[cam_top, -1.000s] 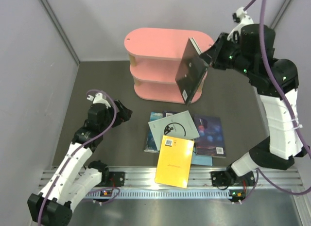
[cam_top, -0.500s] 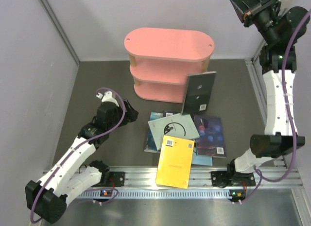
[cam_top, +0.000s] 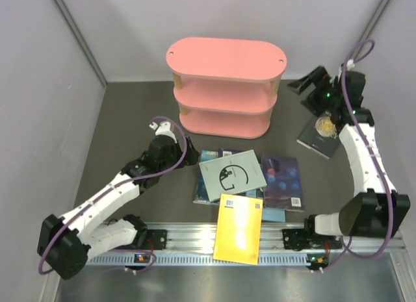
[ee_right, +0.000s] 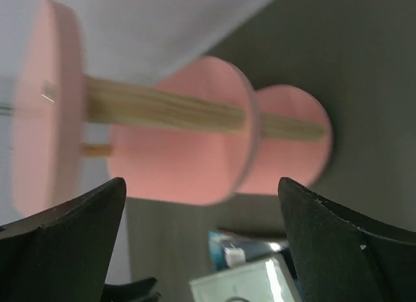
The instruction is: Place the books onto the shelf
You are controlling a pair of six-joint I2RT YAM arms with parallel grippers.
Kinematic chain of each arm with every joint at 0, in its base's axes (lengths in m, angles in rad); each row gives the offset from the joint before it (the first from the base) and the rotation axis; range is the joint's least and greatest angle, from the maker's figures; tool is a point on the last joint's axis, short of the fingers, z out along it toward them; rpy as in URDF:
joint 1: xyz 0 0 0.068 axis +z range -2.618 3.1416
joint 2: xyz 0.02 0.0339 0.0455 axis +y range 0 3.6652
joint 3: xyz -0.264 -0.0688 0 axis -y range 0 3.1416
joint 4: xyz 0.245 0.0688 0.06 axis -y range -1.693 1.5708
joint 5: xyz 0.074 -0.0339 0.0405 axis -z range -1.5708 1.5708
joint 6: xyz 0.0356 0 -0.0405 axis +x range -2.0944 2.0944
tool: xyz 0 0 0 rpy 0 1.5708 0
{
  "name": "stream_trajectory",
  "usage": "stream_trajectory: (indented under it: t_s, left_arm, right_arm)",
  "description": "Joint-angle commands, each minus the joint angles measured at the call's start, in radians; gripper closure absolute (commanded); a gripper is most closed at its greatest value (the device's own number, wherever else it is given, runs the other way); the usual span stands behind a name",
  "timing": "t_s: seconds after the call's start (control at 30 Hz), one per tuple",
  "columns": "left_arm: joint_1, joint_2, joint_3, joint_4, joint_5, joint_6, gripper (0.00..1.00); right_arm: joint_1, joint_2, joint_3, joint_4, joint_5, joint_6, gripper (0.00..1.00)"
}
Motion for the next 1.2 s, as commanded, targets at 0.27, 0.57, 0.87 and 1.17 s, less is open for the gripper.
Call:
stream_trajectory:
  t_s: [0.27,0.57,0.87,1.17]
  left_arm:
    - [-0.053,0.158,-0.181,0.282,0.091,-0.108,0.01]
    - [-0.053,0.143,-0.298,0.546,0.215,-0.186,0.01]
    - [-0.053,0.107,-0.434,0.773,0.292,-0.284,0.01]
    - [-0.053,0.112,-0.465,0.948,0.343,-0.335,0.09]
  right_arm:
    - [0.162,-0.228,-0.714,0.124,-0.008,-0.205,0.00]
    - [0.218,-0.153,-0.815,0.291,-0.082,-0.150,0.00]
    - [0.266,-0.115,-0.835,0.338,-0.090,-0.134,0.02]
    - [0.364,-0.064,-0.886,0.427,-0.080,-0.097,0.08]
